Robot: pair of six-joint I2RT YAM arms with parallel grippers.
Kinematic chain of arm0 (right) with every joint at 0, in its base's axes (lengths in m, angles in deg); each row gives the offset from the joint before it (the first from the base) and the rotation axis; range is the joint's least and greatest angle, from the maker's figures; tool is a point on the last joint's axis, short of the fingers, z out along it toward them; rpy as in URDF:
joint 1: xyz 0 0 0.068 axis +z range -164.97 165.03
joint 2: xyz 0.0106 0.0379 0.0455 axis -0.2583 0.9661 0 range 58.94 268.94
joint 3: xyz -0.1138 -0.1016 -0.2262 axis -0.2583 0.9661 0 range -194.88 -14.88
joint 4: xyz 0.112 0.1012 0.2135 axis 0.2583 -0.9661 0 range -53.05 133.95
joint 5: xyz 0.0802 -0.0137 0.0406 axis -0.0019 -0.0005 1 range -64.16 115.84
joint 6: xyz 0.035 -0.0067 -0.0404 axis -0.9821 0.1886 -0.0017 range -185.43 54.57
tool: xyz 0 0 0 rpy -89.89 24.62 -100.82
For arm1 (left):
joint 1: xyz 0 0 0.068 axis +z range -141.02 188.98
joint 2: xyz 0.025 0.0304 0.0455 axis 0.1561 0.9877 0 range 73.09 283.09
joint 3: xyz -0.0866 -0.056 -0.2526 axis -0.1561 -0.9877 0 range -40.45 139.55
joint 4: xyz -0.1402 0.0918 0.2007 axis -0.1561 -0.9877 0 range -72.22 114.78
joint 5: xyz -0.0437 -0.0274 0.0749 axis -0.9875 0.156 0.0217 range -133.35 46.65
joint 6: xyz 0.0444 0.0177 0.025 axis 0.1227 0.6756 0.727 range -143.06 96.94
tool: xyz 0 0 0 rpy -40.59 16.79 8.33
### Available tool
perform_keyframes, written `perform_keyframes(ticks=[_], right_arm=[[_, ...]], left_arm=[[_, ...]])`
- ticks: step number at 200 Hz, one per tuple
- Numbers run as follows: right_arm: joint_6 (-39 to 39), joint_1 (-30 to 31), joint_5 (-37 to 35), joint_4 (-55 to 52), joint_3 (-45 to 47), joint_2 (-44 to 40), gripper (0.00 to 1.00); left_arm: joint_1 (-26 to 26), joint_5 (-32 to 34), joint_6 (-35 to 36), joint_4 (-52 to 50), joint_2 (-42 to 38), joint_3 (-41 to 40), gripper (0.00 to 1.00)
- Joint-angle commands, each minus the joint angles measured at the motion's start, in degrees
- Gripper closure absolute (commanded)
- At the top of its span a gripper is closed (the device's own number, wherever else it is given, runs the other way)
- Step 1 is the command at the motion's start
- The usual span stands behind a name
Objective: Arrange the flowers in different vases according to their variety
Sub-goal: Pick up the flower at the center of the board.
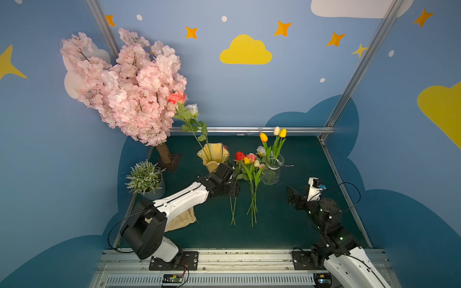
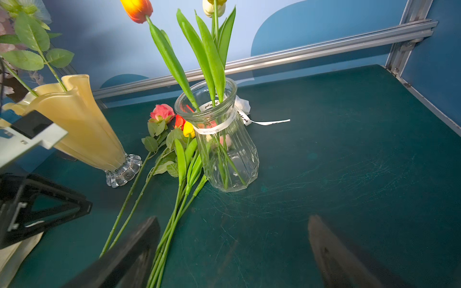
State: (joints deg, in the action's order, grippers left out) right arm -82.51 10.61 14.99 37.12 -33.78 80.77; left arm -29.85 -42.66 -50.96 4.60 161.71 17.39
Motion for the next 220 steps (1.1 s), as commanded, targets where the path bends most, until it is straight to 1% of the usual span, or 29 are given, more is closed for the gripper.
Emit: perform_keyframes(ticks=[1, 22, 42, 75, 84, 113, 135, 148, 166, 199, 220], right_arm=[[-0.83, -0.10, -1.62, 0.94, 0.01, -0.88, 0.02], [-1.09, -0.11, -2.21, 0.86, 0.39, -1.00, 0.02], [-1.10, -0.14, -2.16, 0.85, 0.46, -1.02, 0.02], [-1.18, -0.10, -2.58, 1.38, 0.97, -0.44, 0.02], [-1.13, -0.07, -2.46, 1.47, 0.87, -0.19, 0.02], [-1.19, -0.10, -2.40, 1.82, 0.76, 0.80, 0.02], [-1.17, -0.14, -2.15, 1.89, 0.70, 1.08, 0.02], [-1.20, -0.10, -2.20, 2.06, 0.83, 1.12, 0.02], [-1.27, -0.10, -2.11, 1.91, 0.74, 1.30, 0.02], [-1.55, -0.10, -1.82, 2.31, 1.05, 1.77, 0.02], [-1.51, -0.11, -1.51, 2.44, 0.86, 2.37, 0.02]], left_arm=[[-0.76, 2.65, -0.09, -5.02, 4.64, 3.77, 0.37], [-0.92, 4.45, 0.46, -7.51, 10.03, 8.28, 0.45], [-0.97, 5.98, 1.34, -8.97, 13.99, 11.70, 0.48], [-0.99, 9.33, 2.74, -11.70, 19.32, 16.73, 0.50], [-0.99, 9.88, 3.08, -12.03, 20.47, 17.73, 0.51], [-0.91, 10.11, 3.65, -12.31, 24.01, 19.87, 0.59], [-0.90, 10.02, 3.90, -11.91, 26.06, 20.72, 0.61], [-0.90, 9.97, 4.08, -11.77, 26.89, 21.29, 0.63], [-0.81, 10.03, 4.21, -11.56, 27.21, 21.50, 0.68], [-0.90, 10.06, 3.95, -10.58, 25.49, 20.52, 0.75], [-0.95, 10.50, 3.74, -10.06, 23.54, 19.55, 0.84]])
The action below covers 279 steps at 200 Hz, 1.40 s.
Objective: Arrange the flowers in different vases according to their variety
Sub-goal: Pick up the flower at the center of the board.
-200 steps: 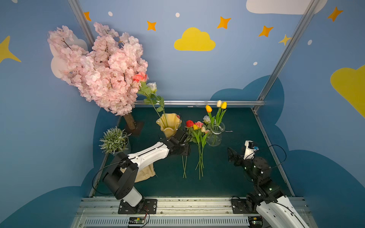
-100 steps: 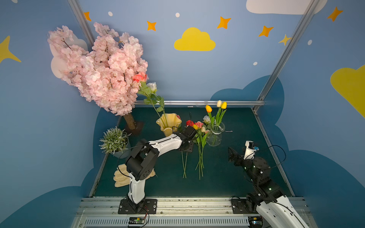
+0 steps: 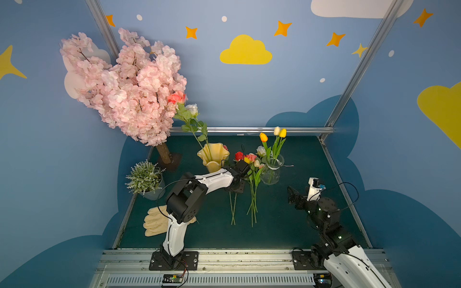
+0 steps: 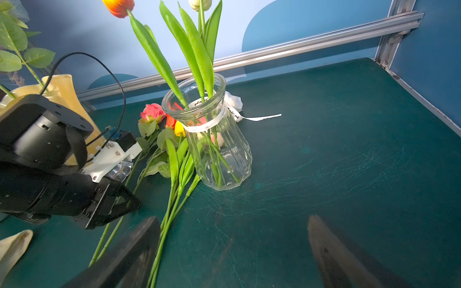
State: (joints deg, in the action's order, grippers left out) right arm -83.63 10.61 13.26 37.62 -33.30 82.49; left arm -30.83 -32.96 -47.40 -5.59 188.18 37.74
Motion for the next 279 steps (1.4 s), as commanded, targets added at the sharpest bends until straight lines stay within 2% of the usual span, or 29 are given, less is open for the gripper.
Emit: perform_keyframes(ticks=[1, 40, 112, 140, 160, 181, 245, 261, 279], right_arm=[[-0.41, -0.10, 0.24, 1.93, 0.34, 0.67, 0.02], [-0.50, -0.10, 0.37, 1.93, 0.53, 0.80, 0.02], [-0.90, -0.10, 0.57, 2.03, 0.55, 1.25, 0.02], [-0.94, -0.09, 0.91, 2.04, 0.53, 1.07, 0.02], [-0.75, -0.10, 1.54, 2.17, 0.58, 0.96, 0.02], [0.32, -0.11, 3.45, 3.29, 1.18, 1.03, 0.02], [1.02, -0.10, 5.00, 4.04, 1.63, 0.97, 0.02], [1.13, -0.10, 5.41, 4.24, 1.63, 1.05, 0.02], [1.07, -0.10, 5.96, 4.47, 1.63, 1.06, 0.02]], left_arm=[[0.06, 0.83, 0.22, 0.18, -3.02, -0.87, 0.84], [0.06, 1.86, -0.15, 0.44, -8.50, -2.93, 0.97], [-0.35, 4.25, 0.33, 0.61, -24.55, -6.03, 0.97], [-0.44, 4.31, 2.47, 2.84, -31.25, -5.32, 0.97], [-0.36, 7.54, 6.19, 7.31, -34.75, -4.31, 0.97], [1.82, 10.39, 9.74, 5.95, -33.93, 2.75, 0.97], [9.89, 7.34, 17.12, 12.30, -28.98, 19.93, 0.97], [11.44, 5.95, 18.82, 15.07, -27.67, 21.42, 0.97], [12.94, 3.94, 20.45, 20.97, -27.43, 19.25, 0.97]])
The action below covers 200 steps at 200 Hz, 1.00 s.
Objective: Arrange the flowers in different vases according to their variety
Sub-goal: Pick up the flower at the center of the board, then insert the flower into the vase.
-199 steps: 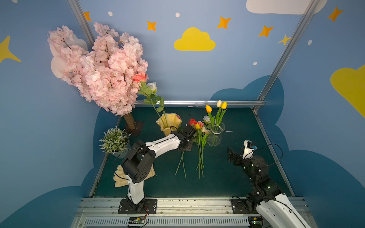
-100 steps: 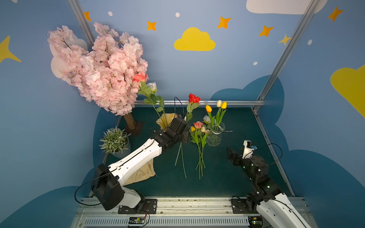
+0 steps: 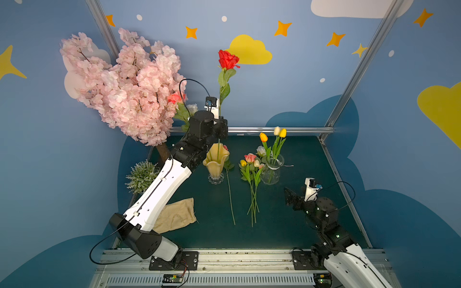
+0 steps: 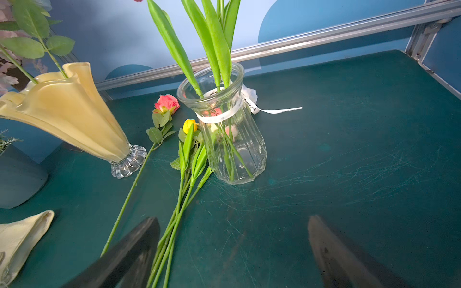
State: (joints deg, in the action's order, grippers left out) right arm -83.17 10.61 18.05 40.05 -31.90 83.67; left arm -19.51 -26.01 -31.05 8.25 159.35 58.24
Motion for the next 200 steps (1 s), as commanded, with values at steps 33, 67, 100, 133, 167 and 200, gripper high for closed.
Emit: perform_keyframes(ticks=[33, 67, 100, 133, 167, 200], right_arm=[[0.60, -0.10, 2.12, 2.67, 0.49, 0.43, 0.02], [0.69, -0.06, 2.95, 3.27, 0.49, 1.18, 0.02], [0.69, -0.12, 3.89, 3.83, 0.49, 1.68, 0.02], [0.66, -0.10, 4.67, 4.16, 0.46, 2.23, 0.02], [0.70, -0.02, 6.04, 5.04, 0.53, 3.21, 0.02], [0.69, -0.01, 7.76, 6.13, 0.58, 4.41, 0.02]], left_arm=[[3.17, -5.49, 5.88, 19.34, 0.24, -9.58, 0.97], [4.22, -4.83, 4.24, 28.36, -2.00, -18.80, 0.97], [4.86, -4.30, 0.03, 31.88, -4.29, -27.14, 0.91], [5.02, -4.49, -4.35, 31.22, -8.42, -32.84, 0.55], [4.54, -7.87, -9.64, 21.72, -14.69, -33.50, 0.28], [1.70, -10.26, -10.86, 15.59, -21.88, -37.04, 0.17]])
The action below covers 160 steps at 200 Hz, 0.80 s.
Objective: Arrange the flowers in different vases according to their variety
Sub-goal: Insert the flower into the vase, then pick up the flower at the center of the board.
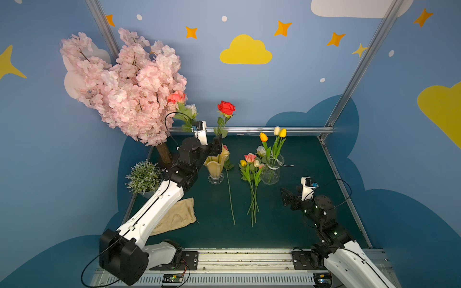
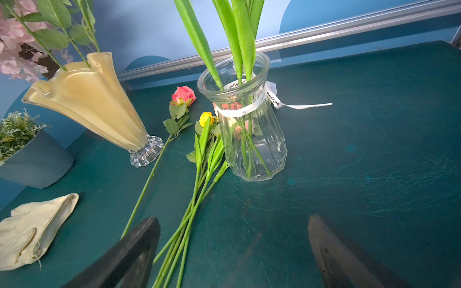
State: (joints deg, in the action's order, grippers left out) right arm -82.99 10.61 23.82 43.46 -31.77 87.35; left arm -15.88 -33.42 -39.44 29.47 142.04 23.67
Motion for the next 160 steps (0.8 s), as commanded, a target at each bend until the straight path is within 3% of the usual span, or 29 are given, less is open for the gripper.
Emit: perform_keyframes(ticks=[1, 60, 79, 121, 160], right_arm=[[0.51, -0.01, 2.05, 2.75, 0.45, 0.88, 0.02], [0.67, 1.00, 6.77, 6.13, -0.23, 6.05, 0.02], [1.19, 2.33, 8.10, 6.56, -1.10, 8.34, 0.02], [3.41, 8.30, 8.23, 6.41, -5.55, 19.00, 0.18], [4.57, 14.22, 3.66, 2.17, -12.65, 31.42, 0.37]], left_arm=[[-2.03, -2.88, -2.45, -5.73, -4.81, -2.70, 0.16], [-9.59, 0.00, -5.03, -4.74, -16.37, -17.72, 0.00], [-10.69, 0.35, -6.49, -3.20, -18.24, -23.51, 0.00], [-10.79, 1.63, -8.00, 4.89, -20.04, -35.68, 0.00], [-10.71, 5.39, -7.89, 9.38, -19.34, -40.61, 0.00]])
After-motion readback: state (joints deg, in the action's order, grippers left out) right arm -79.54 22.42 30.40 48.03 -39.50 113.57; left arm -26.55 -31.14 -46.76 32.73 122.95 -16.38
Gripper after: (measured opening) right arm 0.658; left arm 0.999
